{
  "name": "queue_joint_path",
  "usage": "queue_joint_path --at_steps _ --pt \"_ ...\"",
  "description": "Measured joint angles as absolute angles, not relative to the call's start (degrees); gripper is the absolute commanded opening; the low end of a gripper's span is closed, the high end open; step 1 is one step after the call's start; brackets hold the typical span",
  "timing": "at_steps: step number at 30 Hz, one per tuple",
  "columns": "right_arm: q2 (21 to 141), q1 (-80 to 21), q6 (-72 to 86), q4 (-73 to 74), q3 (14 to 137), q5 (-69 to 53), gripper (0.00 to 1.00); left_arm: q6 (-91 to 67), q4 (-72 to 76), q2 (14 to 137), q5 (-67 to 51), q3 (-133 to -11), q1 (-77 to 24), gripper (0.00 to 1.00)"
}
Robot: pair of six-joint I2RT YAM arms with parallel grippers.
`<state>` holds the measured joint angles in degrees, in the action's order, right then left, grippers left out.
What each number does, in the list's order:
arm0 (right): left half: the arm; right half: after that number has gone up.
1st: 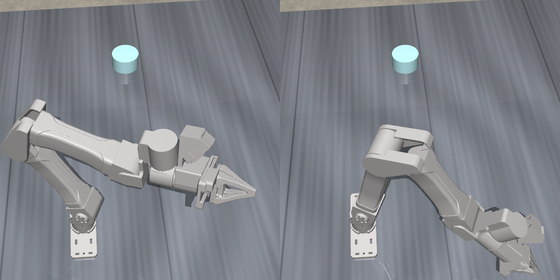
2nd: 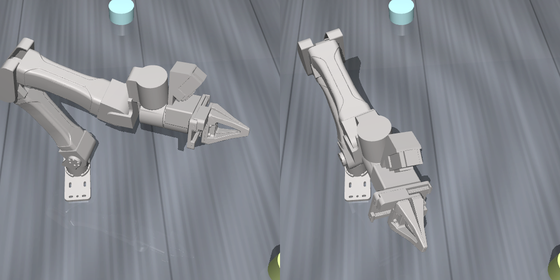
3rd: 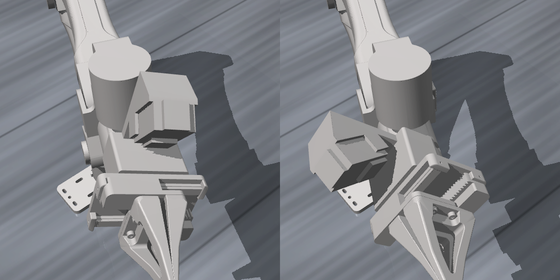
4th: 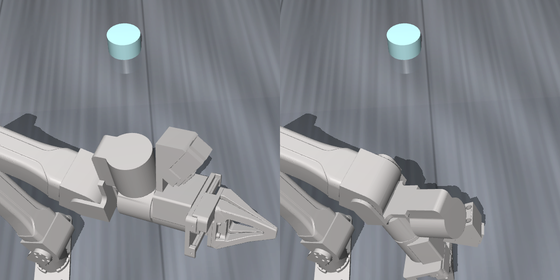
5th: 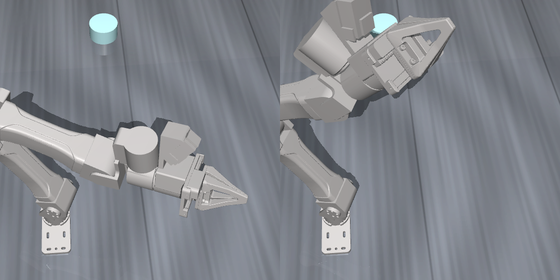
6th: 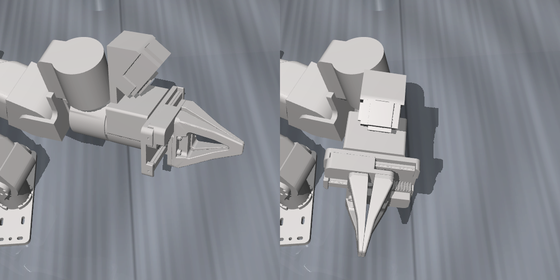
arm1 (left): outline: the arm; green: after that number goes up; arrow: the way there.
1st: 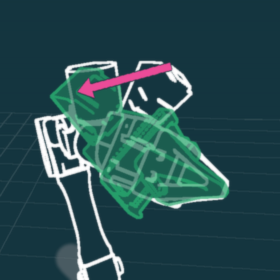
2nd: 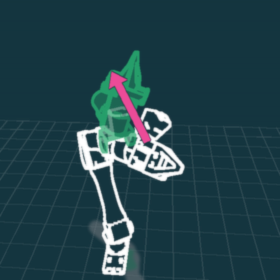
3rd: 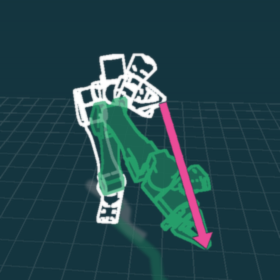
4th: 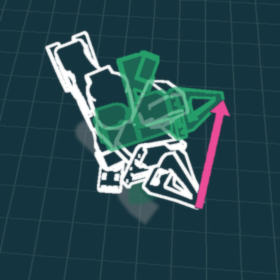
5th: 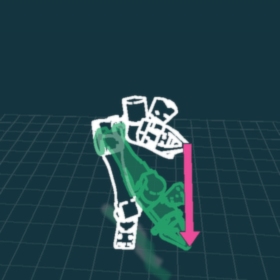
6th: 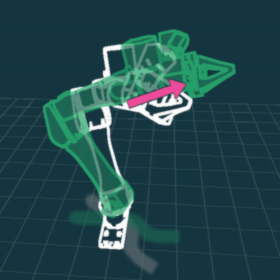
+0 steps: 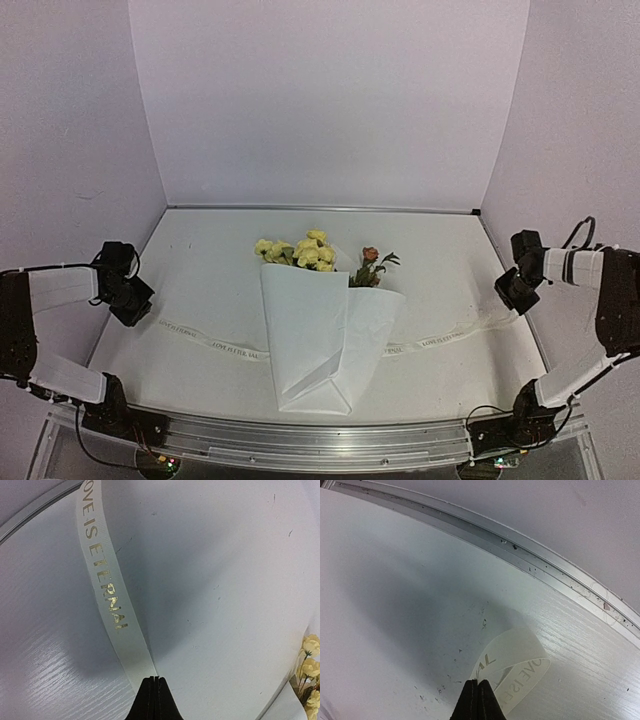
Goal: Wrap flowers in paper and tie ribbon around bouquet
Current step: Pick up the left side of the ribbon at the center of the board.
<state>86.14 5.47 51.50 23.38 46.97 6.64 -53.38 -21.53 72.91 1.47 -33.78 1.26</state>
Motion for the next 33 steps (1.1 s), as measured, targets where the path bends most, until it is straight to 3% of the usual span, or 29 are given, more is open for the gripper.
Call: queue_joint_path --at_steps 4,6,13,16,25,33 --pt "82.8 5.1 51.9 23.4 46.0 5.5 0.01 -54.0 -22.8 72.9 1.7 -34.0 1.5 0.34" --pt "82.4 5.1 52.1 23.3 45.8 4.8 0.05 -53.9 -23.8 72.9 1.8 -34.2 1.9 0.45" --pt "82.4 4.8 52.5 22.9 45.3 1.9 0.32 -53.3 -27.1 74.7 5.2 -37.0 5.7 0.58" --pt "82.4 4.3 52.2 21.8 45.3 0.2 0.39 -52.2 -27.0 78.6 6.5 -40.0 8.5 0.60" --pt "82.9 3.2 52.6 19.3 45.3 -3.7 0.48 -49.1 -27.3 93.3 8.0 -49.8 11.0 0.53" --pt "83.2 3.2 52.9 18.4 45.3 -4.4 0.60 -47.1 -30.4 97.8 9.1 -52.9 10.9 0.08"
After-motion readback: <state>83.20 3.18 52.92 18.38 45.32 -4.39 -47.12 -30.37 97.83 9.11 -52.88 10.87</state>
